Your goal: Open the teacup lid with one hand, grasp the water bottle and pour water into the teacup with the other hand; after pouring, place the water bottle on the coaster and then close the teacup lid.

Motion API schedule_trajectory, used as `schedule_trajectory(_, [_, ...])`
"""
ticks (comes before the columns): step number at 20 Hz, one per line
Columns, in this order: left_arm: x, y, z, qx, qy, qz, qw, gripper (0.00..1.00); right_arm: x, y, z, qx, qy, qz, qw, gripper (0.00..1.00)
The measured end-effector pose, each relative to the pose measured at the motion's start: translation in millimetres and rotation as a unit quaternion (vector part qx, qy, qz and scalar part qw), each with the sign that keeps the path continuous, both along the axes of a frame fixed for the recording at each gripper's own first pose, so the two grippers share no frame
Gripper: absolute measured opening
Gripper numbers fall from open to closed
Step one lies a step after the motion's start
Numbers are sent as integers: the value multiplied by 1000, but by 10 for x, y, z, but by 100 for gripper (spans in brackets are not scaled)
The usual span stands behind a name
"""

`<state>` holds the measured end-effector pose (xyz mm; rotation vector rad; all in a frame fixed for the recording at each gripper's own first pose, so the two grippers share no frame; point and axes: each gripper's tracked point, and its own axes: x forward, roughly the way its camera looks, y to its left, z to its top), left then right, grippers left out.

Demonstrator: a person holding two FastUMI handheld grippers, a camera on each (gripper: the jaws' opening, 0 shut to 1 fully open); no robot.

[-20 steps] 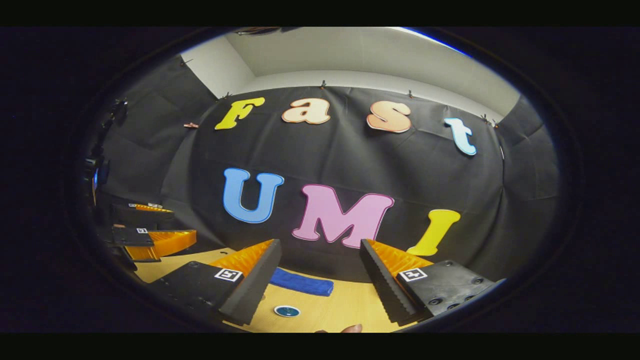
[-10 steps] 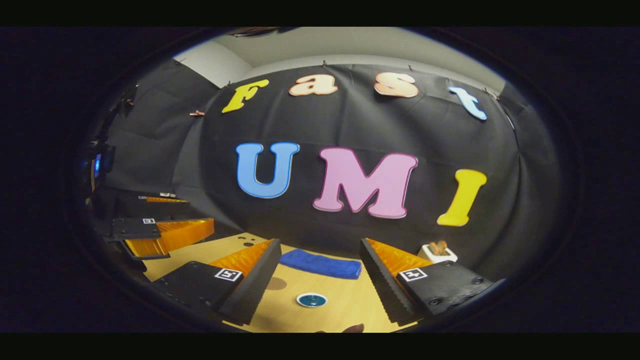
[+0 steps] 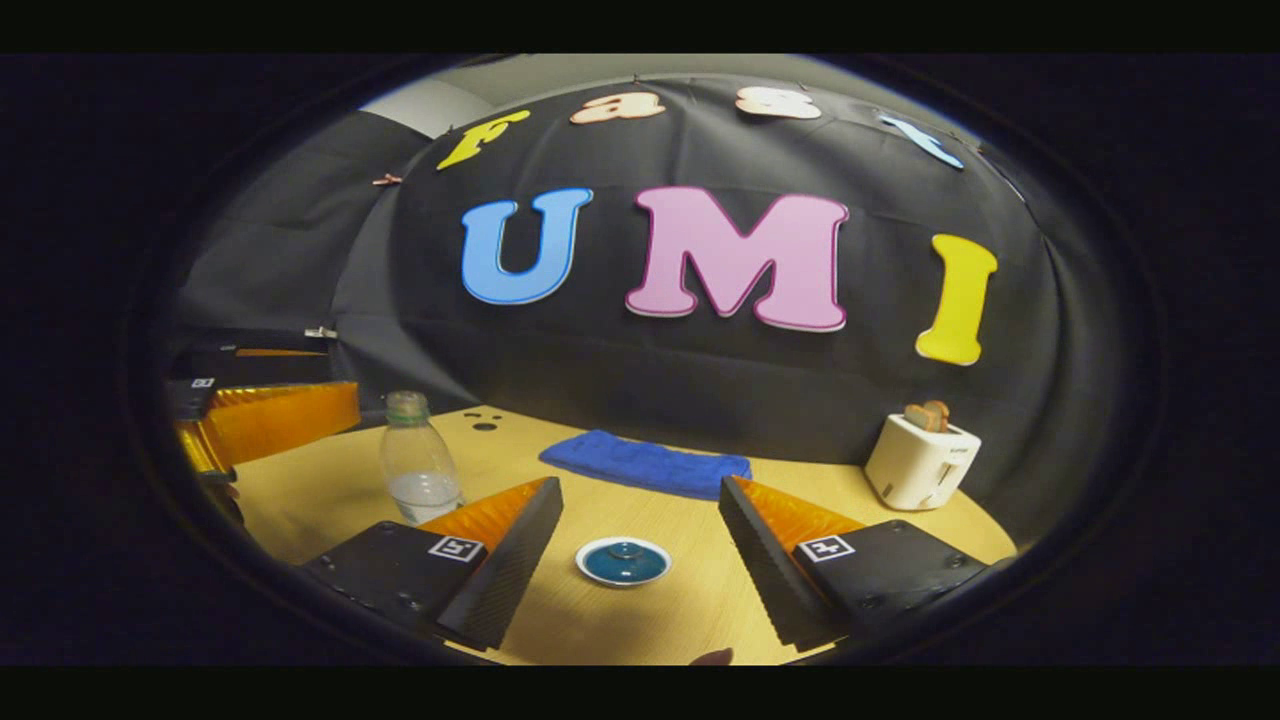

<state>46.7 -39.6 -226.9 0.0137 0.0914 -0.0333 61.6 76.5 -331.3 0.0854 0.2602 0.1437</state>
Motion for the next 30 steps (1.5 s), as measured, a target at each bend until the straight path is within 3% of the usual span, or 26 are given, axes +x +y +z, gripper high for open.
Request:
schedule_trajectory(6, [82, 64, -476, 4, 18, 18, 1000, 94, 176, 170, -651, -9, 35, 28, 999, 94])
schedule_trajectory(8, [116, 66, -537, 3, 18, 20, 1000, 95, 221, 194, -801, 2, 53, 28, 998, 84])
schedule_trajectory(9, [129, 69, -562, 4, 19, 21, 1000, 95, 236, 182, -850, 6, 59, 26, 998, 71])
schedule_trajectory(13, [168, 43, -682, 5, 26, 18, 999, 94, 290, 217, -1013, 18, 82, 33, 996, 67])
schedule_trajectory(14, [186, 40, -705, 6, 27, 18, 999, 94, 298, 226, -1041, 22, 88, 37, 995, 62])
schedule_trajectory(16, [195, 37, -757, 4, 32, 19, 999, 94, 282, 280, -1020, 38, 91, 47, 994, 47])
schedule_trajectory(17, [207, 46, -790, 3, 35, 21, 999, 94, 285, 288, -1019, 41, 93, 50, 994, 33])
schedule_trajectory(20, [224, 45, -884, -3, 43, 26, 999, 94, 288, 279, -1027, 59, 95, 53, 992, 27])
schedule_trajectory(21, [239, 38, -899, -3, 44, 27, 999, 94, 295, 271, -1002, 60, 94, 52, 992, 31])
schedule_trajectory(23, [263, 21, -959, -4, 51, 27, 998, 94, 309, 232, -923, 55, 81, 50, 994, 27])
schedule_trajectory(25, [286, -4, -1044, -9, 58, 26, 998, 95, 325, 211, -844, 55, 68, 51, 995, 30])
schedule_trajectory(26, [302, -14, -1077, -13, 63, 26, 998, 95, 327, 184, -797, 53, 63, 49, 995, 26])
schedule_trajectory(30, [337, 13, -1299, -22, 82, 40, 996, 95, 327, -45, -489, 43, 27, 32, 998, 30])
